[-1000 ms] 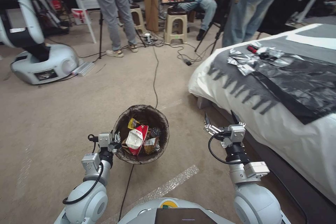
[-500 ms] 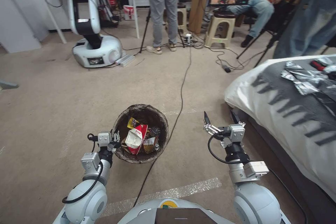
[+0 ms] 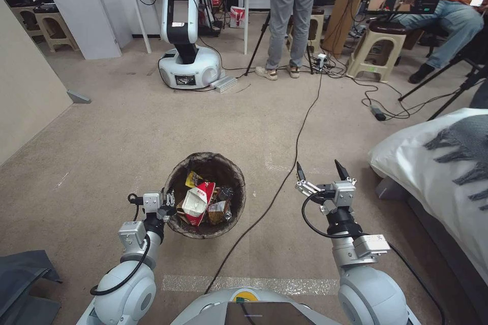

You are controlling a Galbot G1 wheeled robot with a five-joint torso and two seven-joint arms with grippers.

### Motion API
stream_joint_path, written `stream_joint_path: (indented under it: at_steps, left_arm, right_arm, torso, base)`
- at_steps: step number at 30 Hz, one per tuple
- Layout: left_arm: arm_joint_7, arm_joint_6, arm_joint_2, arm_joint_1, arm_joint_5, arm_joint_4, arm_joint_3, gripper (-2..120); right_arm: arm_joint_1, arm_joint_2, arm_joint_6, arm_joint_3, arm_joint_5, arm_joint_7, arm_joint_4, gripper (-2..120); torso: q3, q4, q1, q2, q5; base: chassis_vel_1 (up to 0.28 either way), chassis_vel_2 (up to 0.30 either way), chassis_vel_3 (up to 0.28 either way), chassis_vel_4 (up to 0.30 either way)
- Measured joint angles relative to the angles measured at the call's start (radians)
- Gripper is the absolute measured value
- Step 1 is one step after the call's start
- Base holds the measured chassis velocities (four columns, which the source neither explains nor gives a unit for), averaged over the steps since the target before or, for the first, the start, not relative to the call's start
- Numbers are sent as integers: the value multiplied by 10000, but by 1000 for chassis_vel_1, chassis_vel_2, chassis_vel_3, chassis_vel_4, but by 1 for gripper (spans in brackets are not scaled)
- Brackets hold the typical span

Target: Pick up the trash bin, then pick up the garbage from the floor and place it into the trash bin.

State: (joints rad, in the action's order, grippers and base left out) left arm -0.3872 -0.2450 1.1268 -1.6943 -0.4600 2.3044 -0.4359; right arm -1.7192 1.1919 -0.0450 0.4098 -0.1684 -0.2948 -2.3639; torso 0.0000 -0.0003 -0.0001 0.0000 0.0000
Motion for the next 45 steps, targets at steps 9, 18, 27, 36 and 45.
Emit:
stream_joint_path:
  at_steps: [9, 18, 27, 36, 45]
  left_arm:
    - [-135, -496, -624, 204, -874, 233, -6, 4]
    - [-1122, -2189, -1660, 1119, -4784, 480, -10, 4]
    - [-2021, -3150, -2219, 1902, -7639, 46, 32, 4]
    - [-2244, -3445, -2443, 2425, -8441, -553, 276, 4]
    - [-2027, -3433, -2286, 2783, -8185, -1445, 706, 4]
  right_arm:
    - [30, 90, -20, -34, 36, -16, 32, 100]
    - [24, 278, -80, -25, 121, -28, 57, 100]
    - [38, 420, -131, -81, 204, -33, 118, 100]
    - [87, 438, -131, -135, 203, -40, 146, 100]
    - [85, 475, -149, -209, 202, -33, 169, 100]
  torso:
    - [0, 3, 0, 0, 0]
    - [0, 3, 0, 0, 0]
    - [0, 3, 0, 0, -1]
    - [0, 3, 1, 0, 0]
    - [0, 4, 1, 0, 0]
  base:
    - [0, 0, 0, 0]
    - [0, 0, 0, 0]
    - [0, 0, 0, 0]
    - [0, 0, 0, 0]
    - [0, 0, 0, 0]
